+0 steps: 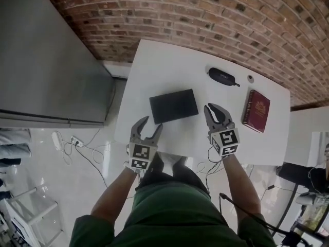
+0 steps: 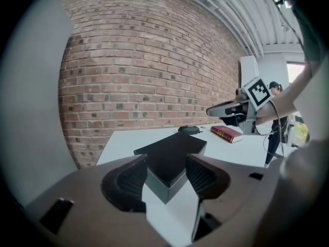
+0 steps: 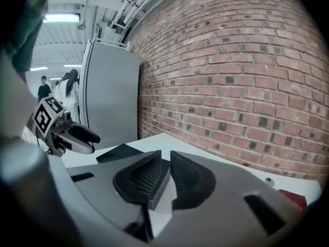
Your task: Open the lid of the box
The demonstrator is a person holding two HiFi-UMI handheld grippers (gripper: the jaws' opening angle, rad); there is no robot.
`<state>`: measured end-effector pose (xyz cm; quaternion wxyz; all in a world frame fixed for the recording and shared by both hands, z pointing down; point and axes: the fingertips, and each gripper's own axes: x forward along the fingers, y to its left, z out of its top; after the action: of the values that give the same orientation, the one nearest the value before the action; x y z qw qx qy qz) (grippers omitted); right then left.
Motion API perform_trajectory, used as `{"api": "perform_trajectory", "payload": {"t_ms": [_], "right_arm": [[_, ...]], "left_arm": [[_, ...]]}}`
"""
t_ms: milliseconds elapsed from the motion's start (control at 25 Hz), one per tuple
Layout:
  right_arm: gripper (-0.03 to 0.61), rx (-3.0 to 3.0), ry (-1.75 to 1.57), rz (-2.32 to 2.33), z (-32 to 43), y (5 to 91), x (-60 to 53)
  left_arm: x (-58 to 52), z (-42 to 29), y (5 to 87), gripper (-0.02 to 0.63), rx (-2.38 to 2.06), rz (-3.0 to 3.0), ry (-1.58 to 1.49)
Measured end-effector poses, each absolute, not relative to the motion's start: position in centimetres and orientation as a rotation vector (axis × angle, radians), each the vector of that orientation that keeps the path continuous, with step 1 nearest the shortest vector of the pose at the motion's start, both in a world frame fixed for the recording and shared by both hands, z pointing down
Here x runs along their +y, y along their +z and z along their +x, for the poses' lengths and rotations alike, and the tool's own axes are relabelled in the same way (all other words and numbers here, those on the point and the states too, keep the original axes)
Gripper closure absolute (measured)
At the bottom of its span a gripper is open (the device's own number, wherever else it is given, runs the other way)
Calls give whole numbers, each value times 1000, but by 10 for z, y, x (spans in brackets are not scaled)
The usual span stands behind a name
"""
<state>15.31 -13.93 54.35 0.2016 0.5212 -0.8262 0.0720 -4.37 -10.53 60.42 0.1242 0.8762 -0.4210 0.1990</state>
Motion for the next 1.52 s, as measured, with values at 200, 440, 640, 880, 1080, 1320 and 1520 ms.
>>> {"api": "perform_trajectory", "payload": {"t_ms": [200,440,640,880,1080,1320,1520], "right_arm": [[511,-2368,182,1344,152,555,-142],[502,-2437,148,1187,141,568,-144],[423,-2460,204,1047,136,591,-143],[325,-2465,276,906,131,621,-137],[262,-2455,327,841,127,640,-135],[252,-2452,353,826,119,653,-134],[251,-2430,364,814,112,661,-133]], "left_arm": [[-103,-37,613,375,-1267,2518,628],[-104,-36,622,357,-1337,2454,671],[-104,-31,627,349,-1359,2423,706],[-107,-31,642,329,-1349,2334,717],[-108,-33,650,322,-1335,2322,746],[-111,-28,657,318,-1337,2314,759],[-112,-23,659,318,-1317,2320,761]]}}
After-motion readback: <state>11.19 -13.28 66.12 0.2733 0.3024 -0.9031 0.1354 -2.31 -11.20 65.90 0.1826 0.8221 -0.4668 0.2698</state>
